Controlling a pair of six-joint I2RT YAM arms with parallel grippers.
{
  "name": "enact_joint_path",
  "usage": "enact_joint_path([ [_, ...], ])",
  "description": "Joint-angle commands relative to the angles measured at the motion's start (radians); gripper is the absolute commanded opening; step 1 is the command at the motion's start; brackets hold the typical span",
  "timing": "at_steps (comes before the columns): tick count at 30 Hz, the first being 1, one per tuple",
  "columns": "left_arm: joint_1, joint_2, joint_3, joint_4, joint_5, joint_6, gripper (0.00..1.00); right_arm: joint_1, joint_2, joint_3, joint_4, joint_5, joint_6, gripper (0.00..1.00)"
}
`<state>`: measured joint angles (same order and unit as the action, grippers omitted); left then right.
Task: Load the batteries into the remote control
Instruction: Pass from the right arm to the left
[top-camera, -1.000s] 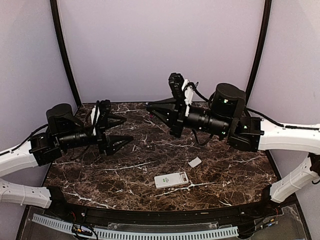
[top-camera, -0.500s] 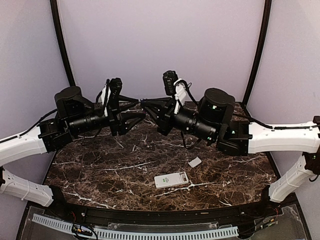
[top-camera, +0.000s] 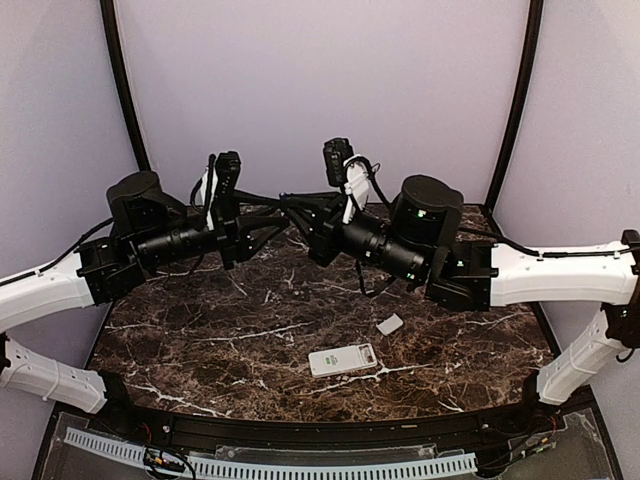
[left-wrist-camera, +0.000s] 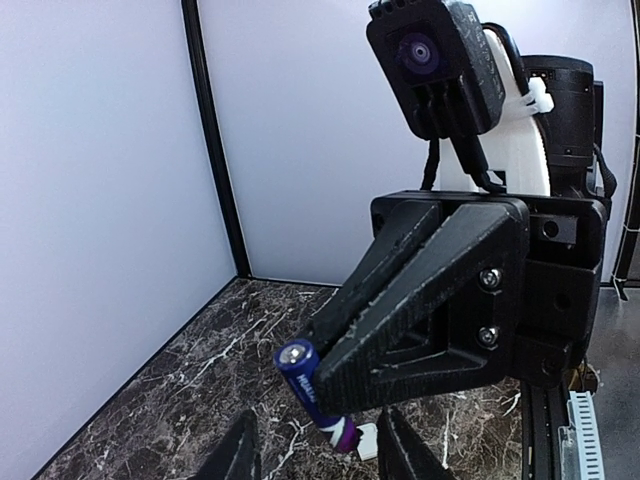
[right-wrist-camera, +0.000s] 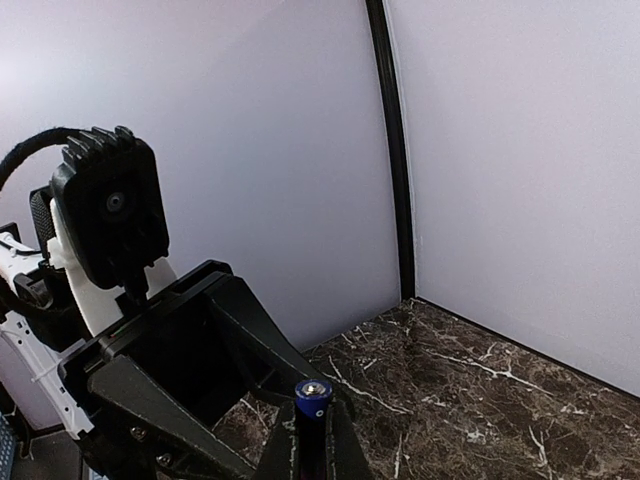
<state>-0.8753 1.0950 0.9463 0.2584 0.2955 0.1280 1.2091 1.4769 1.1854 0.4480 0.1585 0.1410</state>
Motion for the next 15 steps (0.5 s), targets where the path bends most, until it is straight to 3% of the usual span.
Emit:
enact_joint_path([
  [1, -0.004, 0.008, 0.020, 0.019, 0.010, -0.005, 0.37, 0.012, 0.010, 0.028, 0.029, 0.012, 0.021, 0.00],
  [11, -0.005, 0.013, 0.022, 0.026, 0.003, 0.008, 0.36, 0.017, 0.027, 0.036, 0.034, -0.006, 0.034, 0.00],
  [15, -0.004, 0.012, 0.019, 0.027, -0.005, 0.014, 0.28, 0.019, 0.034, 0.041, 0.033, -0.013, 0.034, 0.00],
])
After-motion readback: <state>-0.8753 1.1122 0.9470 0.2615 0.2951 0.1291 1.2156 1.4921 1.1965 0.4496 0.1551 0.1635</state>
